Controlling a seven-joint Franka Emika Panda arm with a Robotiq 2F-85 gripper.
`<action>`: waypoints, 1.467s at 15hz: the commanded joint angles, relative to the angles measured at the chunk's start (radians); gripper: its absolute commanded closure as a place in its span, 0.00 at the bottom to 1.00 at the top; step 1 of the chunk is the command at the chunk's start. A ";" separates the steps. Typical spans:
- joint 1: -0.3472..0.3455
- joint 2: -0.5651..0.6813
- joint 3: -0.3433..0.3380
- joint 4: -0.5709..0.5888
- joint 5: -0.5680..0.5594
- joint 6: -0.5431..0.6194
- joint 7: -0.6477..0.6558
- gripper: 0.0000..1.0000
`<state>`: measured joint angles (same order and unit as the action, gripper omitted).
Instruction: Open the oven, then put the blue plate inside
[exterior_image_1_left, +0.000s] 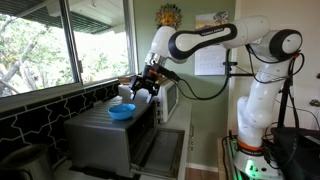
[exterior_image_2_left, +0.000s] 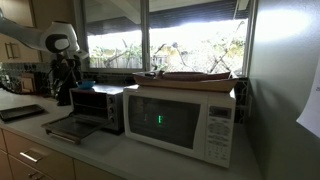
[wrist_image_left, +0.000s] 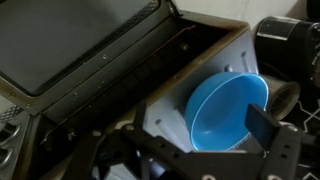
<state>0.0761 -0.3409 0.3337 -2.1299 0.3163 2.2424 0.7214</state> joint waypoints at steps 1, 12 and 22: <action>0.023 0.119 -0.008 0.076 -0.037 0.044 0.032 0.00; 0.043 0.235 -0.055 0.185 -0.134 -0.029 0.080 0.85; 0.063 -0.004 -0.130 0.086 0.026 -0.280 -0.084 0.96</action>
<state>0.1159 -0.2128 0.2410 -1.9455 0.2958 2.0169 0.7317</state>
